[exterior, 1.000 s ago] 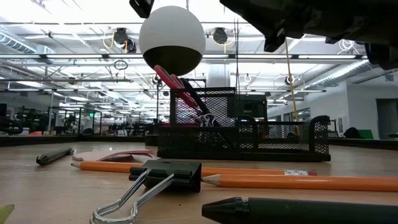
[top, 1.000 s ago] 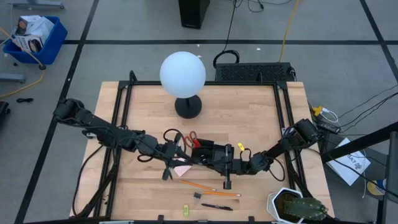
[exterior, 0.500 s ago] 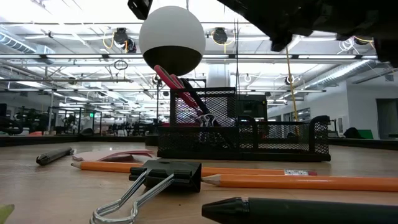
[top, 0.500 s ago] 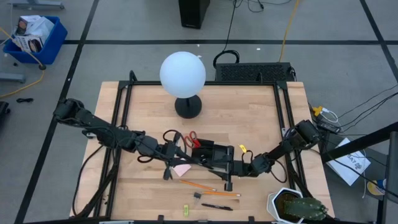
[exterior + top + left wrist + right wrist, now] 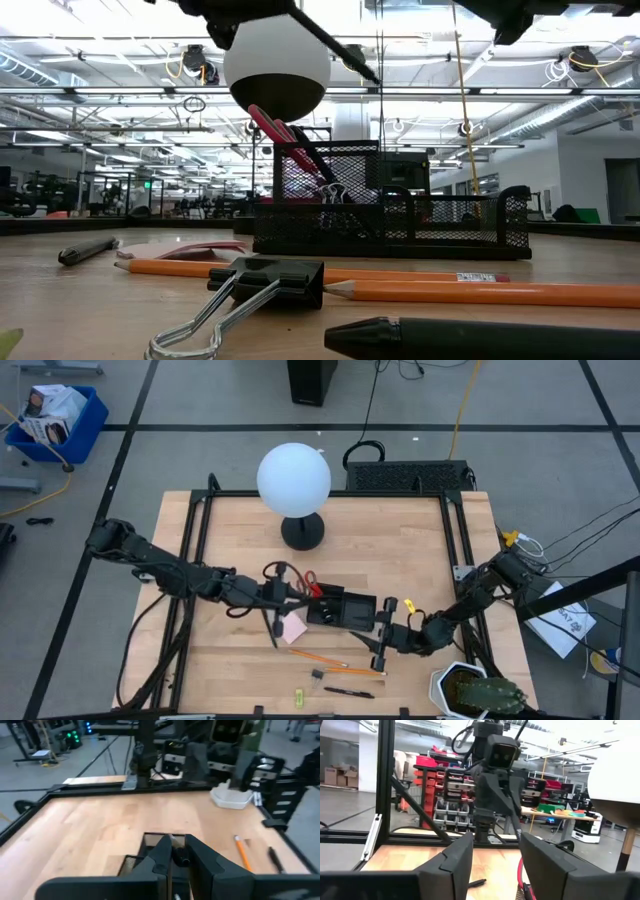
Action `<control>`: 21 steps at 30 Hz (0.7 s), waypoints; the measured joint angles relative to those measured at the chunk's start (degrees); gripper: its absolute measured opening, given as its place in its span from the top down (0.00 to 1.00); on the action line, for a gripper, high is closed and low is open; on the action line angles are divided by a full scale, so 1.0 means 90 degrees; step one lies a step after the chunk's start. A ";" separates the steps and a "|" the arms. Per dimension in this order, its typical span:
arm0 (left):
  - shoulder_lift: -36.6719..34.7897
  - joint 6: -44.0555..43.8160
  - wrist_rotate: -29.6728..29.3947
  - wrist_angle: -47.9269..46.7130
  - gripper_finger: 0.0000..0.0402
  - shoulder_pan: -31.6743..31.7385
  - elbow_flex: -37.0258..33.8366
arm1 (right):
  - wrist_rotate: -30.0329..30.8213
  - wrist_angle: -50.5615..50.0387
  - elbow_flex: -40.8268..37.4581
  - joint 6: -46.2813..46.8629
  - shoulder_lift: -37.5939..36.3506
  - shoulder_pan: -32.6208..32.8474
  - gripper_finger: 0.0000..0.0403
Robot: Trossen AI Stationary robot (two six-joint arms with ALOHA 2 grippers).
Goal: Pick and place office supplies into organizer
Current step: Put the black pen into the desk organizer
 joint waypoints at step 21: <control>0.0000 -0.0444 0.0398 -0.1118 0.90 0.0812 0.0000 | -0.0002 -0.0203 0.0000 0.0134 0.0002 -0.0034 0.62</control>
